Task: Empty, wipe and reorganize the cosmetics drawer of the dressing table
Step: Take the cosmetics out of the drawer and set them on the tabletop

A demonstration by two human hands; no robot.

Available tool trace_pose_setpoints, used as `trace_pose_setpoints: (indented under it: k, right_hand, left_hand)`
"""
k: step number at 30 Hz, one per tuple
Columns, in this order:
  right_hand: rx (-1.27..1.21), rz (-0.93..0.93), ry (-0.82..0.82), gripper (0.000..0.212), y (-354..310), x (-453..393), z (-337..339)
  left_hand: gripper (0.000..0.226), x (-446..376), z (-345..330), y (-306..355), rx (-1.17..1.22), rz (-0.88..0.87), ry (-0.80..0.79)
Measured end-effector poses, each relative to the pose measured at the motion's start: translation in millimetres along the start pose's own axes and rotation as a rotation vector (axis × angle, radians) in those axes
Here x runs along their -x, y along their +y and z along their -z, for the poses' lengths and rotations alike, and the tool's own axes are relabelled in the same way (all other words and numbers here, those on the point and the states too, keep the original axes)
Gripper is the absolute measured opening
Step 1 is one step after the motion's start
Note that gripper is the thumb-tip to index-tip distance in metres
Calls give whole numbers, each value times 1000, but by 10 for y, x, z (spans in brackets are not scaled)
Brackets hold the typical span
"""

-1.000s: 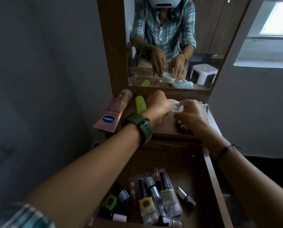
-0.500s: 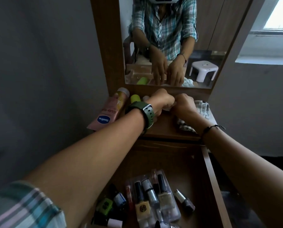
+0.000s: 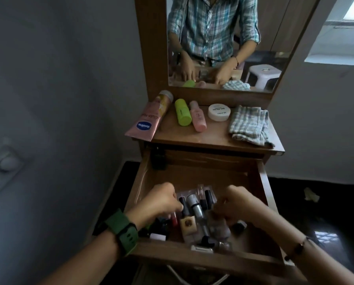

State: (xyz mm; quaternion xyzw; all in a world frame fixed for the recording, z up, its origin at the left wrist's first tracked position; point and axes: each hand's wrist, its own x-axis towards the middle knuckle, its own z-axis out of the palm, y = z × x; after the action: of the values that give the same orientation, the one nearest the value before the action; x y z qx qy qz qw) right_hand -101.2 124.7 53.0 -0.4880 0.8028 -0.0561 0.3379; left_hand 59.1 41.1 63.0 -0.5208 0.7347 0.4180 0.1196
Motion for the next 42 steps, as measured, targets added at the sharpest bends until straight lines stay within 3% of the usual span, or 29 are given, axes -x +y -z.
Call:
trace_pose_setpoints:
  k: [2,6,8,13,21,23,32,37,42]
  right_hand:
    - [-57,-31,-33,22,19,46,-110]
    - [-131,-62,-4,21,-19,49,-221]
    - [-143,-56,8,28,-46,11,-270]
    - [-100,-58,85,55,-27,-152,-307]
    - [-280,-101,-19,21,-14,-231,-282]
    - [-422,-121,-45,28,-41,-226,-295]
    - [-745,-92,-56,47,-27,-203,-283]
    - [-816,-51,-59,27,-70,-159,-249]
    - [-832,-17,97,22,-118,-106,-291]
  left_hand:
    - [19,58,-117,-17,-56,1,-16]
    - [12,57,-243,60,64,-11,-5]
    - [24,31,-273,101,154,-3,33]
    - [21,-45,-380,135,326,38,76]
    - [25,-186,-438,128,556,89,149]
    - [36,-224,-472,144,572,94,187]
    - [35,-268,-475,129,657,134,212]
    - [31,-238,-476,140,674,119,221]
    - [11,-183,-445,156,606,31,303]
